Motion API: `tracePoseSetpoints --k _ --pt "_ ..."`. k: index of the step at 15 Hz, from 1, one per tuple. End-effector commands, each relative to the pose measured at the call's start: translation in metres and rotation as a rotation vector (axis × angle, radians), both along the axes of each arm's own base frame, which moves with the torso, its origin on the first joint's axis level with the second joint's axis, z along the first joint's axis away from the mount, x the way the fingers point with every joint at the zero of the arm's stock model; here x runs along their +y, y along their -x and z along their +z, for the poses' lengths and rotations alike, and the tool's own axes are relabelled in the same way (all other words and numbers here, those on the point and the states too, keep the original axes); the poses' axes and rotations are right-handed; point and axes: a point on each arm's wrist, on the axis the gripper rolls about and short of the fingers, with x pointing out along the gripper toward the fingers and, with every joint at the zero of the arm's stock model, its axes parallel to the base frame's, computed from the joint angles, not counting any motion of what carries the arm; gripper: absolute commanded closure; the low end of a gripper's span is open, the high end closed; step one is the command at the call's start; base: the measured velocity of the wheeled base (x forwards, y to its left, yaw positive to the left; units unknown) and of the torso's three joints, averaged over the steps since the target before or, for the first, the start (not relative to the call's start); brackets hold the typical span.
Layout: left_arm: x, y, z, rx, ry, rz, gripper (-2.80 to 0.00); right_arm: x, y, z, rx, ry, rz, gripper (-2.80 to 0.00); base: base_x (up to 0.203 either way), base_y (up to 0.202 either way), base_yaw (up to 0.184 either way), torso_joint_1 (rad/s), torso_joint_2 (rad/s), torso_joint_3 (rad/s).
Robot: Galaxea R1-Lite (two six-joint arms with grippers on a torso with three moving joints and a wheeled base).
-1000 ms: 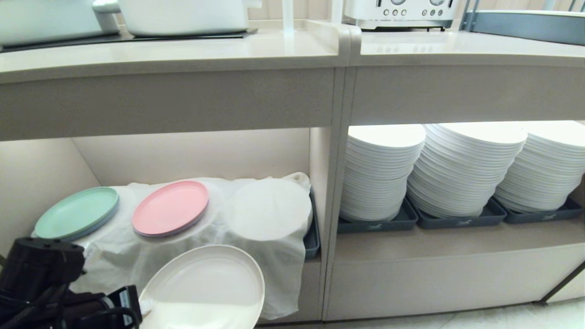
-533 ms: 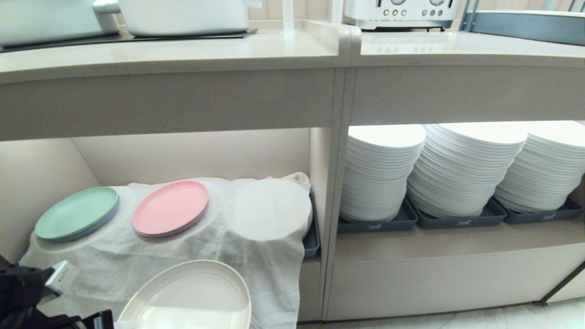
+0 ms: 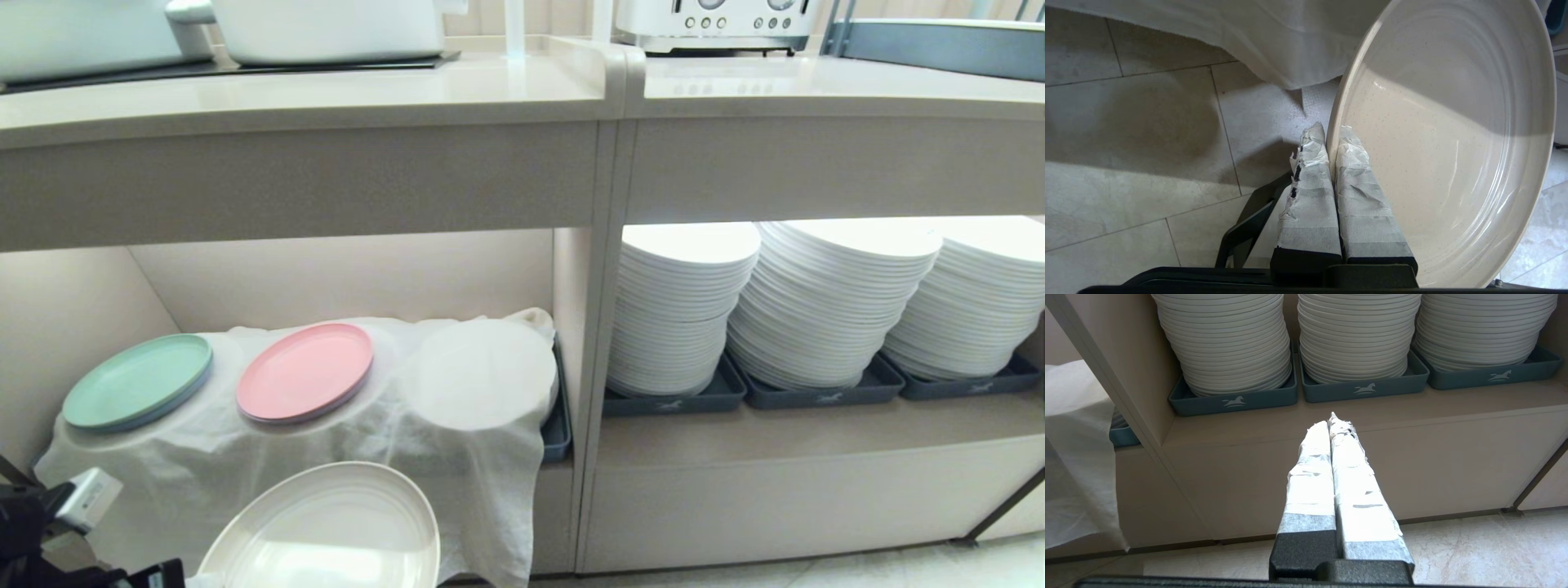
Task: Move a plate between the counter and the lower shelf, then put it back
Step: Put the plate
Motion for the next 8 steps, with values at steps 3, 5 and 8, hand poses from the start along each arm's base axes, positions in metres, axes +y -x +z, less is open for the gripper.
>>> tracePoseSetpoints --k 3,5,8 --pt "0.0 -0.003 -0.0001 0.008 -0.001 0.005 0.0 0.0 0.0 -0.0001 0.001 0.0 0.0 0.0 0.0 0.0 0.0 0.0 0.0 0.0" --pt "-0.0001 -0.0048 -0.0003 0.014 -0.002 0.006 0.0 0.0 0.0 0.0 0.0 0.0 0.0 0.0 0.0 0.0 0.0 0.0 0.0 0.0" --pt "-0.0004 -0.0055 0.0004 0.012 0.0 0.003 0.0 0.0 0.0 0.0 0.0 0.0 0.0 0.0 0.0 0.0 0.0 0.0 0.0 0.0"
